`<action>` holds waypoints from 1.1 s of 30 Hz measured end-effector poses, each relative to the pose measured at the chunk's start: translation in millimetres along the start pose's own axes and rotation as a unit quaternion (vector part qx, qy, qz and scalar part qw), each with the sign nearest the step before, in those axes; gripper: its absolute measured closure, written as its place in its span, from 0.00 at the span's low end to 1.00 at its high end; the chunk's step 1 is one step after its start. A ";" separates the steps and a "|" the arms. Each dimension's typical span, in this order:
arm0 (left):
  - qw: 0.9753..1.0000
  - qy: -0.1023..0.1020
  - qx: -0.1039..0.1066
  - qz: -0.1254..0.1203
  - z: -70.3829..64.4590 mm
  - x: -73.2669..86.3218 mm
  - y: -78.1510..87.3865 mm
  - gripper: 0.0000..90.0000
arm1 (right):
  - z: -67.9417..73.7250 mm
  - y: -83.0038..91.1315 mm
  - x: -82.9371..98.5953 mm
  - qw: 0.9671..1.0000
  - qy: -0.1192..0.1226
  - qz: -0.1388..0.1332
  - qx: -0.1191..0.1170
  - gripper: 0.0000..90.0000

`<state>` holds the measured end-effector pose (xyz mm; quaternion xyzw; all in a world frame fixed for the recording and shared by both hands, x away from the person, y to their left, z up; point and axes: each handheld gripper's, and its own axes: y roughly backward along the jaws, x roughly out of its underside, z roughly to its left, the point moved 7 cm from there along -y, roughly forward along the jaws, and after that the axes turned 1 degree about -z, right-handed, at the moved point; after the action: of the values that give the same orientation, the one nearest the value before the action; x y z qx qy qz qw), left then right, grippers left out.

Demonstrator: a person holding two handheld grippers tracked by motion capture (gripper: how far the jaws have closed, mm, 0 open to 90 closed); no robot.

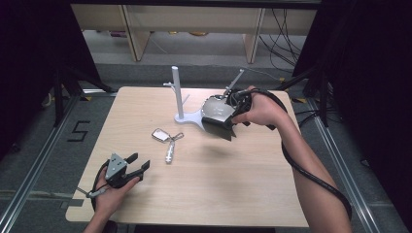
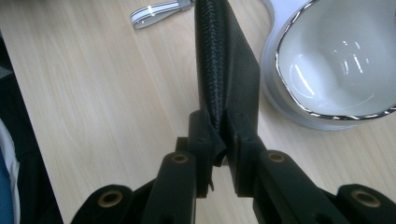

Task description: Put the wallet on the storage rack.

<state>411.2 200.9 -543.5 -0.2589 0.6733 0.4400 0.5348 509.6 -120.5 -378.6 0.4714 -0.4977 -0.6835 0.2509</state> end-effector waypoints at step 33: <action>1.000 0.004 0.002 -0.002 0.5 0.1 -0.1 0.46 | -35.1 19.2 -29.8 0.998 -0.030 -0.052 0.035 0.91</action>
<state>411.5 201.3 -543.7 -0.2615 0.6758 0.4363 0.5334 551.4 -119.1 -351.3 0.4848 -0.5036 -0.6913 0.1832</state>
